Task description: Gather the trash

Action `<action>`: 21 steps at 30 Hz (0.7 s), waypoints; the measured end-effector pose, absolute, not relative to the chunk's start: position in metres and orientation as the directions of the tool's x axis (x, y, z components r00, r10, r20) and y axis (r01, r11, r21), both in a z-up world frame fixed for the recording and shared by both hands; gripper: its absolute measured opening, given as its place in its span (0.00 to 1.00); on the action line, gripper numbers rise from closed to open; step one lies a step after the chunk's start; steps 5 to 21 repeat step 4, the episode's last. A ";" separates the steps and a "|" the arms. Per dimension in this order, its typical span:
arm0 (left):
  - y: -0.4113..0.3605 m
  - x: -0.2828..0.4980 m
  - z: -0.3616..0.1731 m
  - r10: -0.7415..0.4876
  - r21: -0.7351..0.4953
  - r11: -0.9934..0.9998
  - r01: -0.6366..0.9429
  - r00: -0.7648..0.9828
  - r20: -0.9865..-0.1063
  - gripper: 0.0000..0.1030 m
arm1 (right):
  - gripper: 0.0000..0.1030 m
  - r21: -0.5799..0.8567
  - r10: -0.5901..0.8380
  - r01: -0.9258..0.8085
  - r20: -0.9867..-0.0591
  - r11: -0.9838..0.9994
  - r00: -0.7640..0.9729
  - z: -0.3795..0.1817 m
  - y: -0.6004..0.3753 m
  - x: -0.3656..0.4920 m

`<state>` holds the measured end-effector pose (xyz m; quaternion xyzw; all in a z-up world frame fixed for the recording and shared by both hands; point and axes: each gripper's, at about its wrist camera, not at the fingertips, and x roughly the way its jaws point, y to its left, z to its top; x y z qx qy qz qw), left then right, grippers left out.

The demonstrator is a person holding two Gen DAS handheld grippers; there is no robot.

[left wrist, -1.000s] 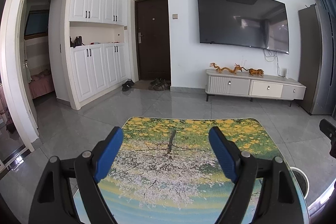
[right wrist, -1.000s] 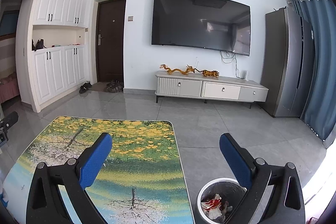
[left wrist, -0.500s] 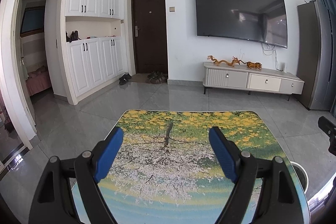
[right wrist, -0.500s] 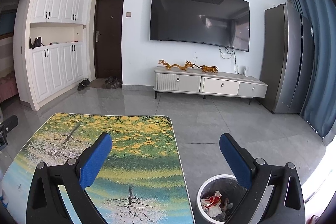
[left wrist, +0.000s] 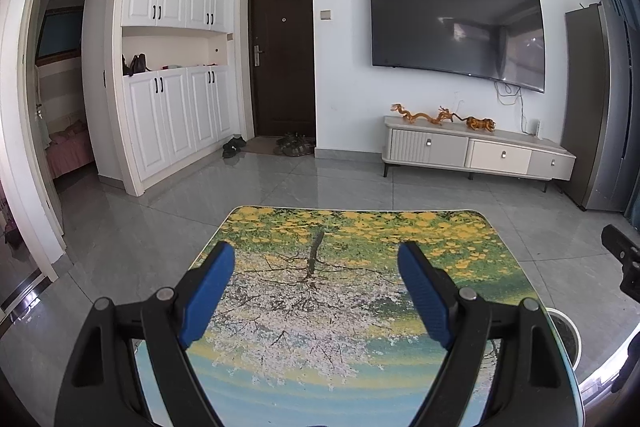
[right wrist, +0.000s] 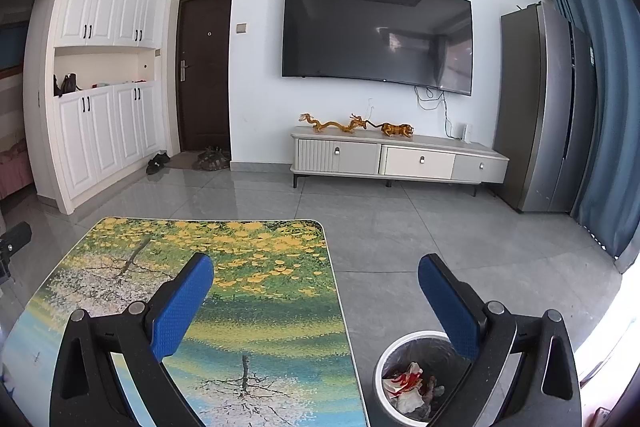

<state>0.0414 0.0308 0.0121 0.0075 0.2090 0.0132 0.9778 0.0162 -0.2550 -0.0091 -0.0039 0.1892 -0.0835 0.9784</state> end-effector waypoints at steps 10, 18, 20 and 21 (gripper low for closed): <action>0.030 0.042 0.011 0.024 0.017 1.000 -0.019 0.911 -0.412 0.81 | 1.00 -0.037 -0.165 0.163 -0.372 0.986 0.913 -0.009 -0.256 0.016; 0.030 0.042 0.011 0.024 0.017 1.000 -0.019 0.911 -0.412 0.81 | 1.00 -0.037 -0.165 0.163 -0.372 0.986 0.913 -0.009 -0.256 0.016; 0.030 0.042 0.011 0.024 0.017 1.000 -0.019 0.911 -0.412 0.81 | 1.00 -0.037 -0.165 0.163 -0.372 0.986 0.913 -0.009 -0.256 0.016; 0.030 0.042 0.011 0.024 0.017 1.000 -0.019 0.911 -0.412 0.81 | 1.00 -0.037 -0.165 0.163 -0.372 0.986 0.913 -0.009 -0.256 0.016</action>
